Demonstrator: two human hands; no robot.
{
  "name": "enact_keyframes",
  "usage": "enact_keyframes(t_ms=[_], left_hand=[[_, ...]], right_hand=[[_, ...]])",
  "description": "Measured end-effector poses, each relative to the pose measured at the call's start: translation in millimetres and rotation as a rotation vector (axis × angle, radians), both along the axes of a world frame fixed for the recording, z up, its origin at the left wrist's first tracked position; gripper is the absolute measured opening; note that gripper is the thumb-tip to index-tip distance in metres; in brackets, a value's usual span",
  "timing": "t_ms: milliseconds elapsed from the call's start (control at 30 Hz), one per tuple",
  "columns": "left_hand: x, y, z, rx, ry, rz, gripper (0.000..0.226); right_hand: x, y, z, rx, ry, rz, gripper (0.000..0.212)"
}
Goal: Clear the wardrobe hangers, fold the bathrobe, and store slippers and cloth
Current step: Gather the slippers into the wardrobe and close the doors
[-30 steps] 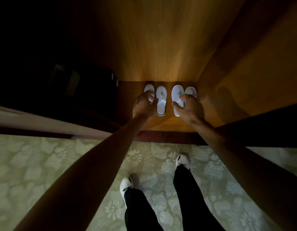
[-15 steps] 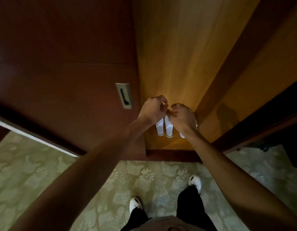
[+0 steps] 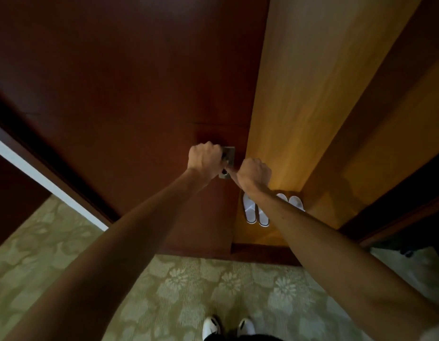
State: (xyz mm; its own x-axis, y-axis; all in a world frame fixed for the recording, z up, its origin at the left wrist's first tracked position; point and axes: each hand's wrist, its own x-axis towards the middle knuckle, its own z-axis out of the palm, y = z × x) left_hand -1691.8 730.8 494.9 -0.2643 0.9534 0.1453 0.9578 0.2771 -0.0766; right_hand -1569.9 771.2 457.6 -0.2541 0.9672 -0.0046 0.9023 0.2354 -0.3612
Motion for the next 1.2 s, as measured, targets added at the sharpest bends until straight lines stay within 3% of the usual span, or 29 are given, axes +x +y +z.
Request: enact_keyframes(t_ms=[133,333,800,1033,1200], left_hand=[[3,6,0,0.004,-0.004,0.013,0.03],[15,7,-1,-0.01,0.003,0.006,0.026],[84,35,-1,0.047,0.019,-0.136,0.027],[115,51,-7,0.072,-0.03,-0.199,0.027],[96,48,-11,0.082,-0.134,-0.256,0.04]], right_hand=[[-2,12,-5,0.013,-0.046,0.002,0.039],[7,13,-4,0.038,-0.004,0.035,0.038],[82,39,-14,0.063,-0.035,-0.087,0.06],[120,49,-11,0.108,-0.076,-0.099,0.062],[123,42,-17,0.087,-0.137,-0.096,0.063]])
